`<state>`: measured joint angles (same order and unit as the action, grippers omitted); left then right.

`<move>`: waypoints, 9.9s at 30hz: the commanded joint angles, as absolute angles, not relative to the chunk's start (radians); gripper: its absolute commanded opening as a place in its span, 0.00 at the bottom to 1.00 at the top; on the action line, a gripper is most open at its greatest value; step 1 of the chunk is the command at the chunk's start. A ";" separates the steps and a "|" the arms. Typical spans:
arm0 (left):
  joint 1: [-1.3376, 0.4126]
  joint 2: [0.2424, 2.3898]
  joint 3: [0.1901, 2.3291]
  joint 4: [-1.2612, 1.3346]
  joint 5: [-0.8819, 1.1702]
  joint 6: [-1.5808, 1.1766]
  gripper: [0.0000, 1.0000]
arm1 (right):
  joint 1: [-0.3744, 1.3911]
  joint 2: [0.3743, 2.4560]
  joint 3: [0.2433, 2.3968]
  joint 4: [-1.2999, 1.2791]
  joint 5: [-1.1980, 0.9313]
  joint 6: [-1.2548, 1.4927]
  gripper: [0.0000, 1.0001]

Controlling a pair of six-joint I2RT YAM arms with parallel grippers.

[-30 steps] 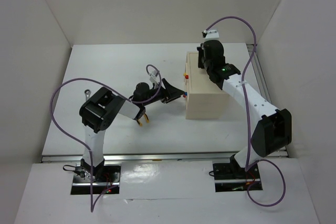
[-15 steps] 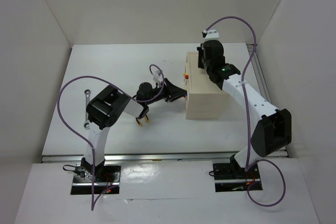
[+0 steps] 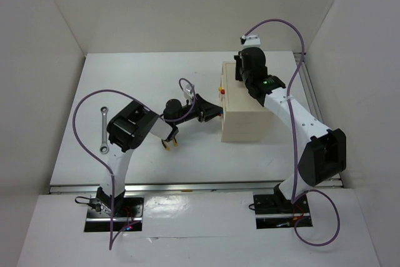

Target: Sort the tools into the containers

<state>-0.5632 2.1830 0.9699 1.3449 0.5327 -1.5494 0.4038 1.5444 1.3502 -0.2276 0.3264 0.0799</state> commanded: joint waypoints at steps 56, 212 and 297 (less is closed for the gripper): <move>-0.264 2.098 0.658 1.835 0.693 -1.588 0.00 | 0.414 1.647 1.295 -0.514 0.302 0.081 0.00; -0.733 2.105 2.273 -1.197 -0.195 0.101 0.00 | 0.414 1.572 1.267 -0.477 0.238 0.081 0.00; -0.468 1.665 0.878 0.529 0.320 -0.911 0.85 | 0.423 1.620 1.285 -0.495 0.249 0.081 0.00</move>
